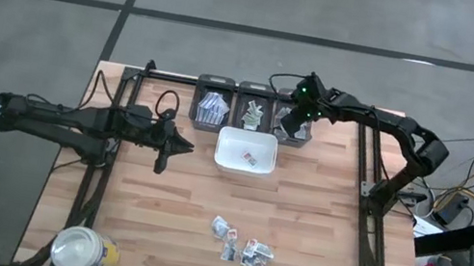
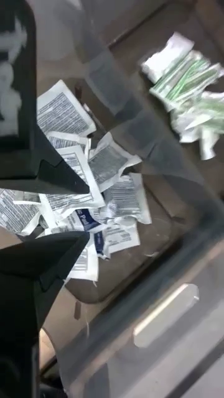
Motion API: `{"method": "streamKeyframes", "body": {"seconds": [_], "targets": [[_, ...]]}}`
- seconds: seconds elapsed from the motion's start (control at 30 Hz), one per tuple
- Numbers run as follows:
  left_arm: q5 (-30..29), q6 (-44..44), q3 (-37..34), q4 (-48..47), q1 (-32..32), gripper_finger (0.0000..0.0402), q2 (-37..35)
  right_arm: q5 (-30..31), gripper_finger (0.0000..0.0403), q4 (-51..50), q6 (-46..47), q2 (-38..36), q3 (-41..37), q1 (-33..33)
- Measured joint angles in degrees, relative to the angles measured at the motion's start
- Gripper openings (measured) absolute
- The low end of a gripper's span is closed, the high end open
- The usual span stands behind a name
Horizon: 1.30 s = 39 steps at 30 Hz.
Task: Pick & Place First Aid Supplies
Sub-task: Put the white alcohol pad into the right black bin
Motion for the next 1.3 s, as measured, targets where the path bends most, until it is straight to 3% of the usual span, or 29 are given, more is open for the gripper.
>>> {"method": "streamKeyframes", "body": {"seconds": [0.23, 0.47, 0.87, 1.3], "targets": [[0.00, -0.04, 0.00, -0.53, 0.00, 0.0056, 0.00, -0.34, 0.0118, -0.12, -0.51, -4.10, 0.63, 1.88], [-0.01, 0.14, 0.00, -0.87, 0.00, 0.0057, 0.00, -0.42, 0.0101, -1.21, -0.48, -10.30, 0.57, 7.85], [-0.02, 0.28, 0.00, -0.87, 0.00, 0.0055, 0.00, -0.40, 0.0068, -1.58, 7.57, -17.13, 0.52, 26.07], [-0.26, 6.24, 0.00, -0.79, 0.00, 0.0057, 0.00, -0.42, 0.0070, 0.79, 17.51, -13.86, 0.46, 45.27]]}}
